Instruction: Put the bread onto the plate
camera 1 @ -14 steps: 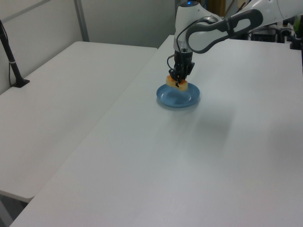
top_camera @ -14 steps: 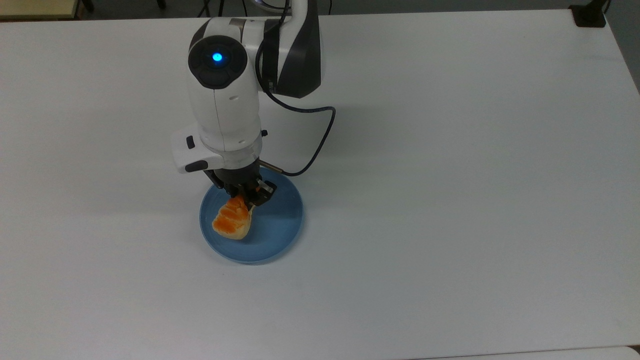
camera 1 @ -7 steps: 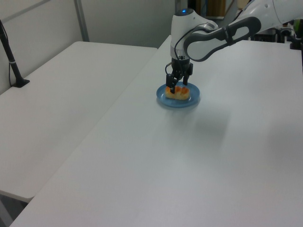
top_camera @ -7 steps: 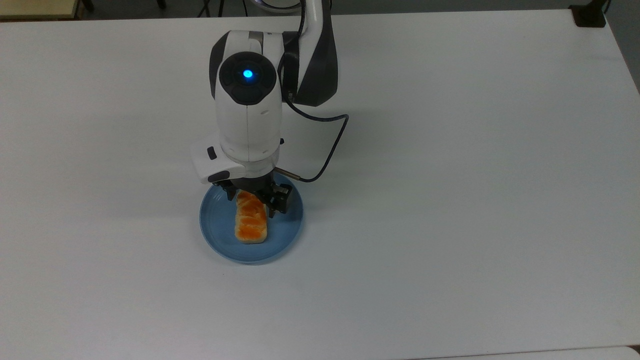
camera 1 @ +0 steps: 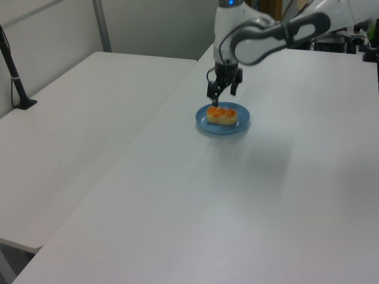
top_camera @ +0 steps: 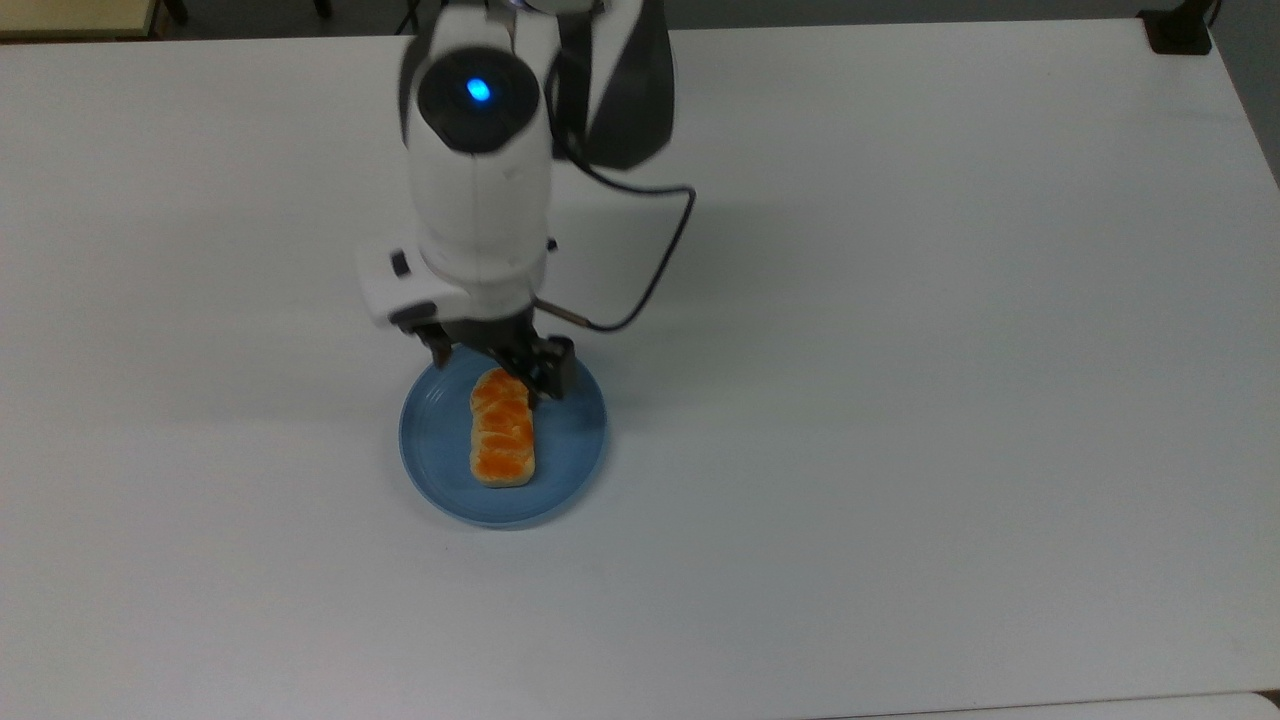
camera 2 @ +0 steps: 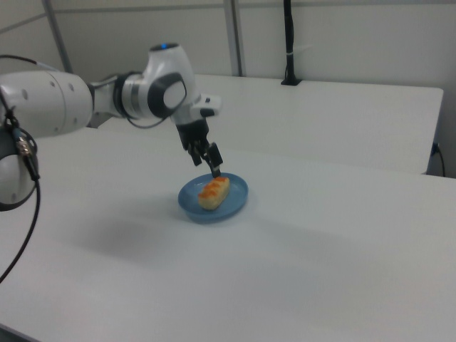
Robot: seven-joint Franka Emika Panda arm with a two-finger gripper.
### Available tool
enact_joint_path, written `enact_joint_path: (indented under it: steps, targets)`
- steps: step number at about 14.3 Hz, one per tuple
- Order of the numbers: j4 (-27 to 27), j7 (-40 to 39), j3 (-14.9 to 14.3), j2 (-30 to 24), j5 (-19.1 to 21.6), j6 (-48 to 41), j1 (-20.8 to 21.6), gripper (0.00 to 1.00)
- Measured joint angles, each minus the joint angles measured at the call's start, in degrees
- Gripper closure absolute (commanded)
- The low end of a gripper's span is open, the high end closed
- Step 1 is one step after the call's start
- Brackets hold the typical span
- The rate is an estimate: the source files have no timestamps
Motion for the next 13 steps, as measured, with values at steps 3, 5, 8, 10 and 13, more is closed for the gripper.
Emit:
enact_joint_path:
  steps: [3,5,8,10,13]
  targets:
    - [1.0,-2.0,-0.2,-10.7,2.3,-13.3,-4.2,0.0]
    - [0.8,-7.3,-0.3,-17.7,2.7,-18.9,-6.9,0.0]
    - [-1.0,-12.7,-0.5,-23.9,2.1,-19.8,-9.4,0.0]
    - [-3.7,-16.0,-0.5,-27.3,1.9,-19.9,-10.3,0.0]
    - [-8.3,-19.6,-0.5,-31.0,0.9,-19.9,-10.4,0.0]
